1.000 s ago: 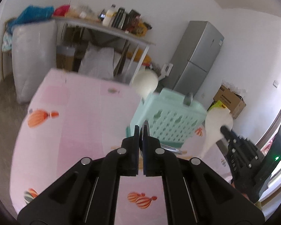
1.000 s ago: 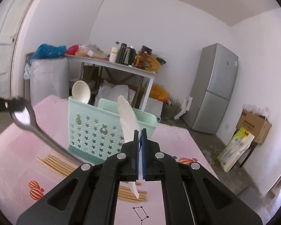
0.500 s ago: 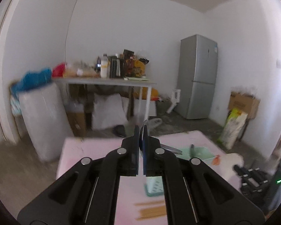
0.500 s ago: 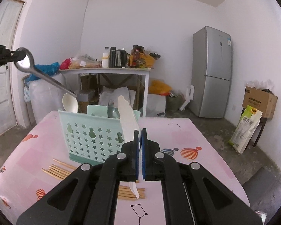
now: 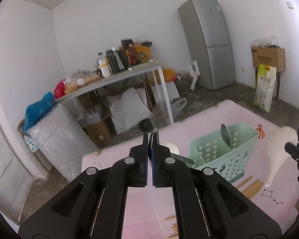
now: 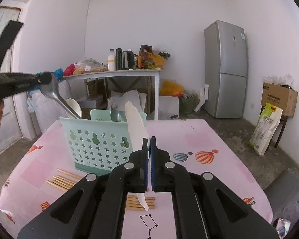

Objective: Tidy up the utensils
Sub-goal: 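Drop the steel spoon into the green holder with the left tool while the right tool lifts the paddle, then lower the white rice paddle into the green holder and open the right tool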

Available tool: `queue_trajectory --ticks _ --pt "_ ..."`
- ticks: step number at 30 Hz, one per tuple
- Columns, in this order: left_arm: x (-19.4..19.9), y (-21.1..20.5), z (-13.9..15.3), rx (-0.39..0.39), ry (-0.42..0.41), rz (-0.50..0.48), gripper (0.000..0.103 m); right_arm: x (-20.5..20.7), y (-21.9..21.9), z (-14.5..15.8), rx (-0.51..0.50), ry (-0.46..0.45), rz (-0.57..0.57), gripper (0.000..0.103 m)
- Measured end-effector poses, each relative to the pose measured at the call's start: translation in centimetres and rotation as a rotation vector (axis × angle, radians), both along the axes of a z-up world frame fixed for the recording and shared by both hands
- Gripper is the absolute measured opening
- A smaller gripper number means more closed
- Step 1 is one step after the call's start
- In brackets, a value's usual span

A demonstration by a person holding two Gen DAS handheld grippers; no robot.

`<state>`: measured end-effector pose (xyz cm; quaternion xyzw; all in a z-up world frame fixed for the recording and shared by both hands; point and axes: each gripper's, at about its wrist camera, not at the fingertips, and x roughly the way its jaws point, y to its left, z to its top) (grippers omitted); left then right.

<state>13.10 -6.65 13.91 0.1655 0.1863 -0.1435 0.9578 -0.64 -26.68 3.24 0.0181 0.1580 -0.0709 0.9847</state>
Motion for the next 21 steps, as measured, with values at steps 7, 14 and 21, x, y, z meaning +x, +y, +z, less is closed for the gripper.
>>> queue_trajectory --ticks 7,14,21 --pt "2.5 0.7 -2.0 -0.14 0.188 -0.038 0.013 0.1 -0.3 -0.1 0.009 0.004 0.003 0.002" --pt "2.3 2.4 -2.8 -0.249 0.241 -0.037 0.025 0.2 -0.8 -0.2 0.047 0.011 0.012 0.002" --pt "1.6 4.4 -2.9 -0.329 0.242 -0.02 0.035 0.2 -0.9 0.0 0.078 0.013 0.023 0.002"
